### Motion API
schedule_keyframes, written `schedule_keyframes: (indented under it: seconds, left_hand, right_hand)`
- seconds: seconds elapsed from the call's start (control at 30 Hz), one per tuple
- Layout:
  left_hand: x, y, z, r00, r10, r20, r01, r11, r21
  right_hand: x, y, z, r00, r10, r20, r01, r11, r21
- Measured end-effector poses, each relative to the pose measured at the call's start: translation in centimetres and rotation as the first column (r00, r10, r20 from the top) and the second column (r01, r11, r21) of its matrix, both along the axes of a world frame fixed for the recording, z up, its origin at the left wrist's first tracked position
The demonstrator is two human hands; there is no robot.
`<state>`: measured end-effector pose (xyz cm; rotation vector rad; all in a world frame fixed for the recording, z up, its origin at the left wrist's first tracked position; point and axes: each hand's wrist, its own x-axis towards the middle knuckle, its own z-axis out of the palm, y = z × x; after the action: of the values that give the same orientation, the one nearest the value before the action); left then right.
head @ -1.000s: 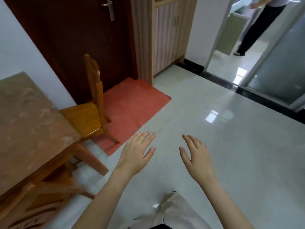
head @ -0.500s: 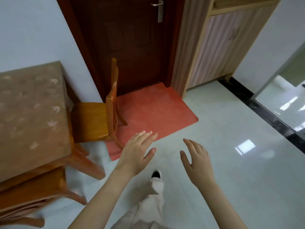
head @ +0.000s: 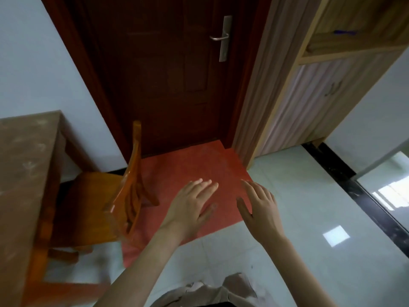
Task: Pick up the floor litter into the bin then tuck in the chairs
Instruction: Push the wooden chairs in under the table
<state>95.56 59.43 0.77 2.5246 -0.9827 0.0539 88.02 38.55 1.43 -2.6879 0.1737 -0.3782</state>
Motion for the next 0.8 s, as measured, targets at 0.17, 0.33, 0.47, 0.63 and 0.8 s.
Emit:
schedule_keyframes:
  seconds: [0.17,0.33,0.47,0.63,0.8]
  left_hand:
    - [6.8,-3.0,-1.0,0.992,0.125,0.004,-0.125,0.992,0.018]
    - [12.4,-6.0,-2.4,0.939,0.343,-0.026,-0.343,0.939,0.014]
    - [16.0,-7.7,-1.2,0.830,0.557,-0.018,-0.558,0.830,-0.021]
    - [17.7,-7.9,0.2,0.639,0.769,-0.005,-0.769,0.639,-0.015]
    - [17.2,-5.9,0.1,0.414,0.910,-0.035,-0.910,0.415,0.010]
  right_hand:
    - [9.4,-4.4,-0.9,0.992,0.119,-0.045,-0.119,0.993,0.016]
    - [20.3,-7.6,-2.1,0.942,0.318,-0.105,-0.316,0.948,0.037]
    - [28.4,-8.6,-1.1,0.840,0.529,-0.119,-0.529,0.848,0.030]
    - [36.4,-6.3,-0.2,0.639,0.761,-0.110,-0.765,0.643,0.002]
    - [40.6,-1.1,-0.8,0.444,0.889,-0.110,-0.893,0.450,0.030]
